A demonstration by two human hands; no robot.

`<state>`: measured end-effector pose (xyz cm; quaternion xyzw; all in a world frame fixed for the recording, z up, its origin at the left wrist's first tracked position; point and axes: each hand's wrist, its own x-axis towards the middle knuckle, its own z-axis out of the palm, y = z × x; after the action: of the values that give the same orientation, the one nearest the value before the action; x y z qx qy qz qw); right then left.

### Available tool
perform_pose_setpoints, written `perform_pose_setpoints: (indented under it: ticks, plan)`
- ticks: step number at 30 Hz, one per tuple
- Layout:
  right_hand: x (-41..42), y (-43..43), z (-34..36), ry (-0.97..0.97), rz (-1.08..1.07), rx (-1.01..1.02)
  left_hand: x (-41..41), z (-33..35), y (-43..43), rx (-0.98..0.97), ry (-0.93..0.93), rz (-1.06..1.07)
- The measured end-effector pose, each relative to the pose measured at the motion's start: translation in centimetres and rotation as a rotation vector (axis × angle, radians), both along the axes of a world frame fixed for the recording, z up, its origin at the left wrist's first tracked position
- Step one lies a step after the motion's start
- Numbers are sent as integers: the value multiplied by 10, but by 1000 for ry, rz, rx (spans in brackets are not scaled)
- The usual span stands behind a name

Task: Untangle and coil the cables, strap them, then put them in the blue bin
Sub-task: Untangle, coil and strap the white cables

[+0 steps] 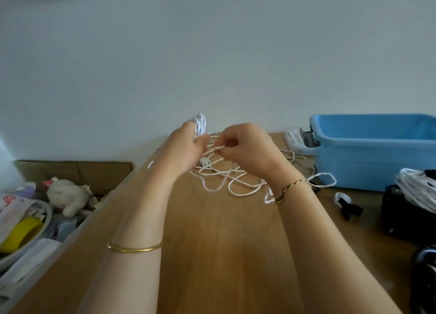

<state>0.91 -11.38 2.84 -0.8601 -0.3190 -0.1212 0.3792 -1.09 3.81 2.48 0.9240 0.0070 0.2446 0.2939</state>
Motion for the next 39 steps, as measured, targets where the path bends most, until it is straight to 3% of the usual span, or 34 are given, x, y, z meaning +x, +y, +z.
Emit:
perform_pose_setpoints:
  ticks: [6, 15, 19, 27, 35, 39]
  plan:
    - [-1, 3, 0, -228, -99, 6, -21, 11, 1, -323, 306, -296]
    - [5, 3, -6, -235, -72, 45, -24, 12, 6, -289, 241, -172]
    - [15, -7, -11, -126, -65, 292, -28, 17, 14, -457, 167, -155]
    - [11, -9, -9, 199, -49, 635, -42, 30, 11, -690, 292, -412]
    - [23, -22, -22, 333, -224, 710, -41, 38, 12, -990, 189, -406]
    - [23, -25, -22, 283, -268, 676, -34, 37, 7, -1092, 102, -328]
